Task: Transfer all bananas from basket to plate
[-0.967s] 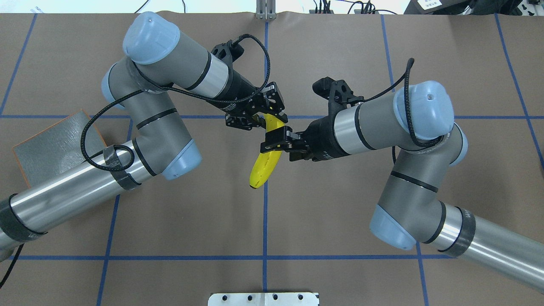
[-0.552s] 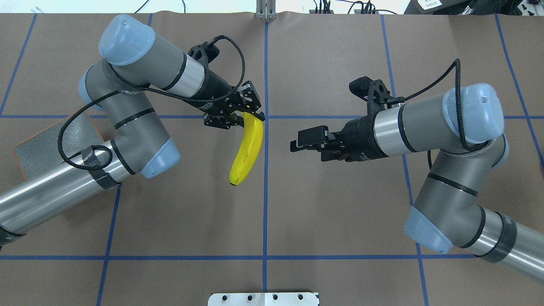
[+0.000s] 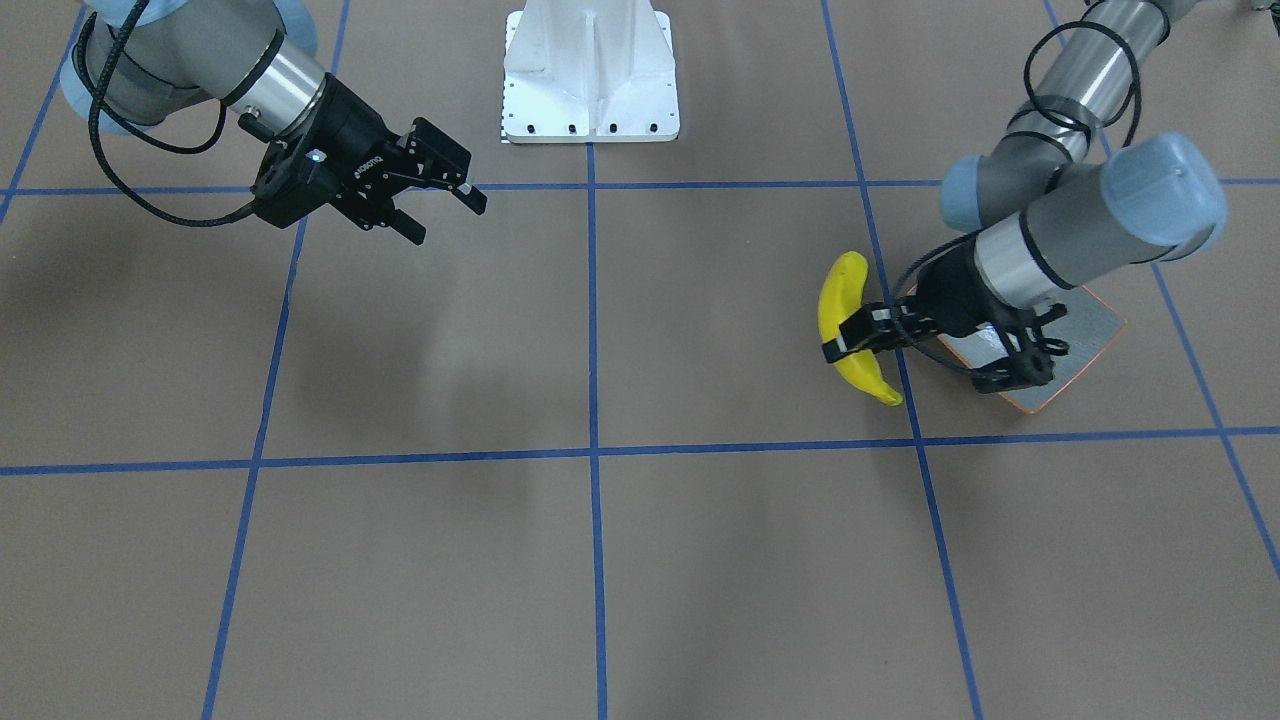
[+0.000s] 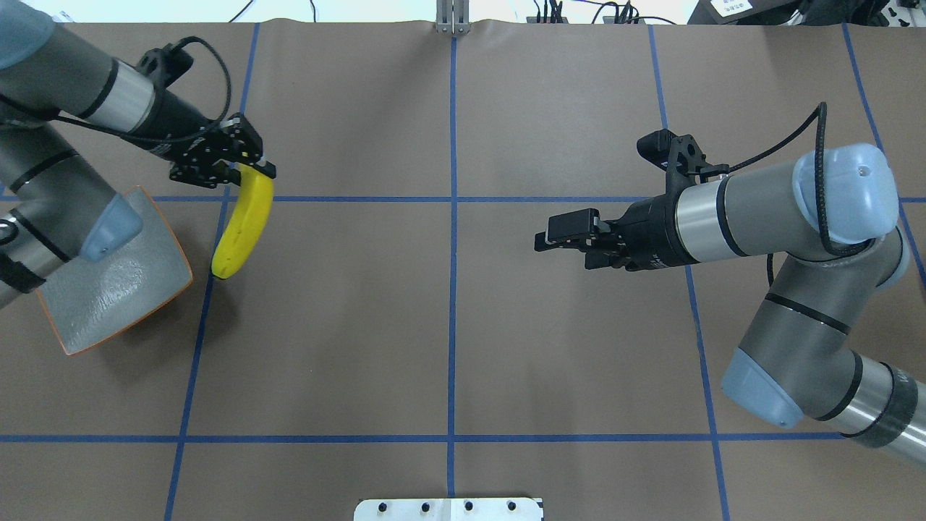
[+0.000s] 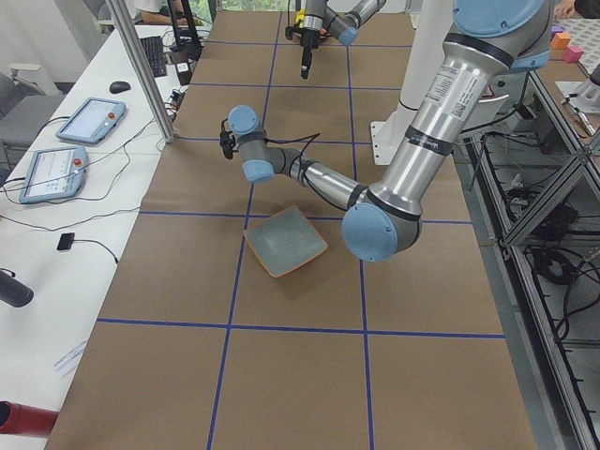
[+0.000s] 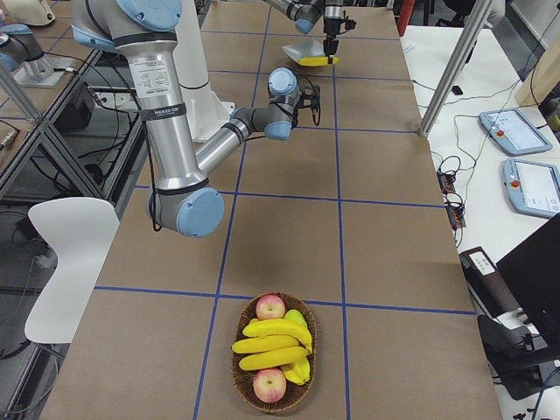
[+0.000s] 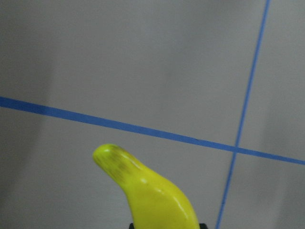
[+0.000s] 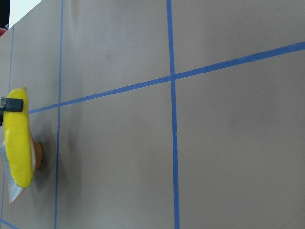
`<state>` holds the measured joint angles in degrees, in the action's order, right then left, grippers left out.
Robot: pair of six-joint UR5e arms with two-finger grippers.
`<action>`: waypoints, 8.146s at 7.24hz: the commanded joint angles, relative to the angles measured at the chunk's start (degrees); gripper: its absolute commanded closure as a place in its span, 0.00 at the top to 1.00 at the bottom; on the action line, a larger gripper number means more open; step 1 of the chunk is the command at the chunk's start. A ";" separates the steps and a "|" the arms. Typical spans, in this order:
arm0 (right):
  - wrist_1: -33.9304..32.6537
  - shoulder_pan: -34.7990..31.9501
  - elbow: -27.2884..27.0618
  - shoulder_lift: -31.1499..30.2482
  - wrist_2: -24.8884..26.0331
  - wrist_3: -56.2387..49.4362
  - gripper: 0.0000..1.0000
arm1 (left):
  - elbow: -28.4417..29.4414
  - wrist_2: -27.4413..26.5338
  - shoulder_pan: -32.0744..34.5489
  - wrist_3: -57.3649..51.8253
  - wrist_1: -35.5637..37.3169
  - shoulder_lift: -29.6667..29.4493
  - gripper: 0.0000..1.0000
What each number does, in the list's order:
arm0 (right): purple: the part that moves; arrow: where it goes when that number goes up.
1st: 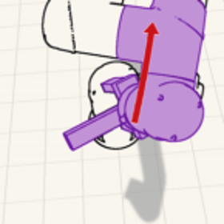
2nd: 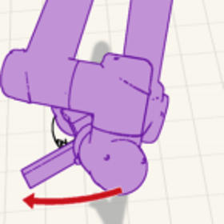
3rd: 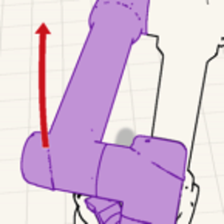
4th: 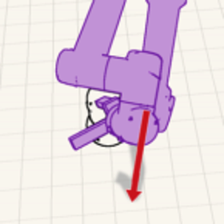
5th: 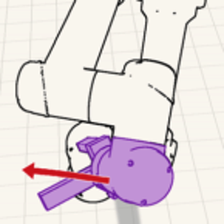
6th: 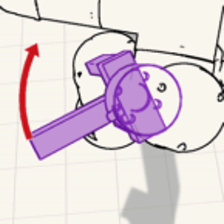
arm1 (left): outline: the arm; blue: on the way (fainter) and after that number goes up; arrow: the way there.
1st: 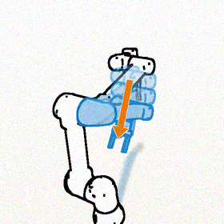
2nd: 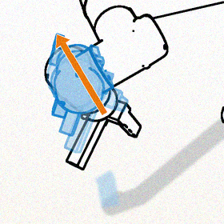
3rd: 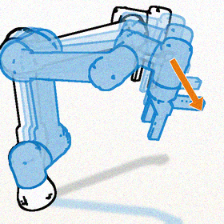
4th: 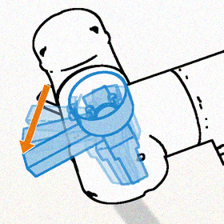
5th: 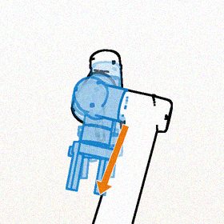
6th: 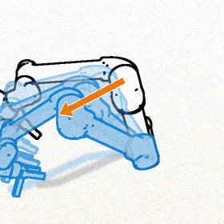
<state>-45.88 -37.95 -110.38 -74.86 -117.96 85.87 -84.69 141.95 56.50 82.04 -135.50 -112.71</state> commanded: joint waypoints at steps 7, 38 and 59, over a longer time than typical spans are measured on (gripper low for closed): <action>0.00 0.24 1.22 -1.25 1.77 0.00 1.00 | -13.59 -23.65 0.89 -43.25 51.04 8.29 0.00; 2.37 -39.74 12.21 -39.66 -1.66 -61.07 1.00 | -19.28 -16.00 -3.50 -29.07 48.07 4.52 1.00; -8.35 -38.87 21.71 -31.22 5.81 -71.09 0.00 | -18.67 -16.27 -5.53 -24.13 44.20 5.05 1.00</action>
<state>-54.28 -76.83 -88.49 -106.31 -112.12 16.24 -103.39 125.68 51.04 56.51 -89.60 -107.79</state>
